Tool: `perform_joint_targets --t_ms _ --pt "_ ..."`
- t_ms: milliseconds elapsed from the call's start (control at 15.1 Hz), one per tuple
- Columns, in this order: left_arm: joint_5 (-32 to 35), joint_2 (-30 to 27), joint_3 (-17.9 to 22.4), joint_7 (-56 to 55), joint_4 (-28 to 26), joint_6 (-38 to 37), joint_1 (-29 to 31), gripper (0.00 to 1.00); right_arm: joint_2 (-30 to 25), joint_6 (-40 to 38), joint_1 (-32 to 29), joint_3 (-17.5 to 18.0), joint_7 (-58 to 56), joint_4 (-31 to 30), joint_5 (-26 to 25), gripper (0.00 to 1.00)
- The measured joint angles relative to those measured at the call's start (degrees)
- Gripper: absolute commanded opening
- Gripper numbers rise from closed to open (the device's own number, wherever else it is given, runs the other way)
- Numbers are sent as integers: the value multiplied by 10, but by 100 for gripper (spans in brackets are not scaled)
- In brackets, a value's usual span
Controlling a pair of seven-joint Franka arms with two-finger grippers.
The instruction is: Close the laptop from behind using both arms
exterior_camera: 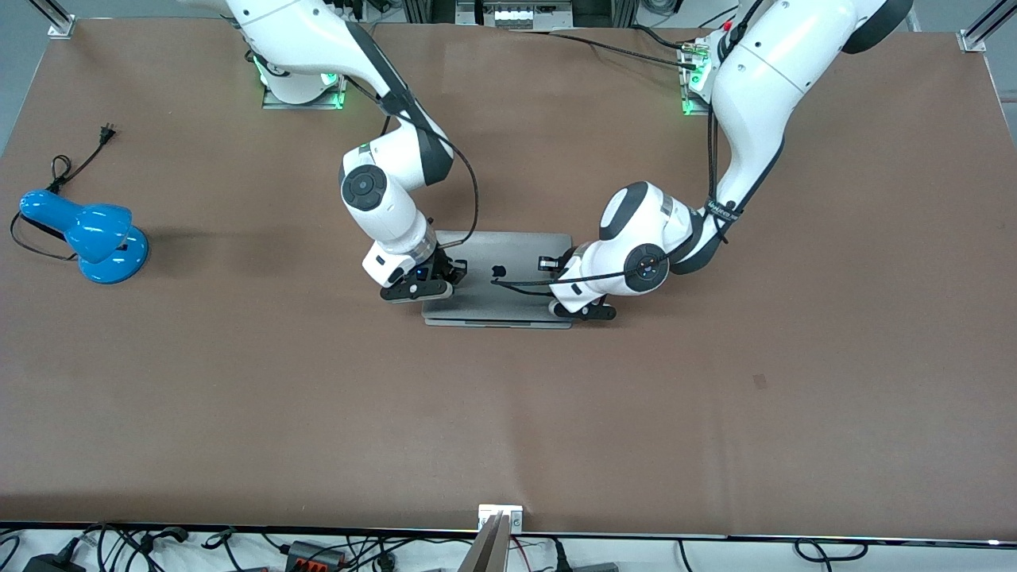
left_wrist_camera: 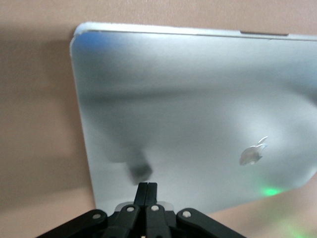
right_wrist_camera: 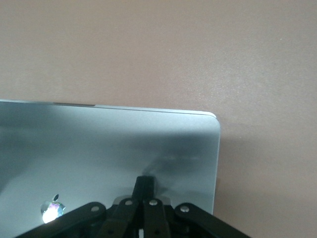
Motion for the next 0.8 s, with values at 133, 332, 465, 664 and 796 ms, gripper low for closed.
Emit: perform_joint_targets --t_ms 133,332,465,664,796 --pt "11 11 0 0 0 14 -4 0 10 8 1 0 0 1 0 0" --pt "23 15 0 0 2 17 -7 0 18 14 2 0 0 1 -1 0" --pt "24 15 0 0 2 18 -7 0 19 15 2 0 0 1 -1 0" --pt "24 15 0 0 2 18 -7 0 19 15 2 0 0 1 -1 0" --pt "24 15 0 0 3 18 -6 0 19 15 2 0 0 1 -1 0"
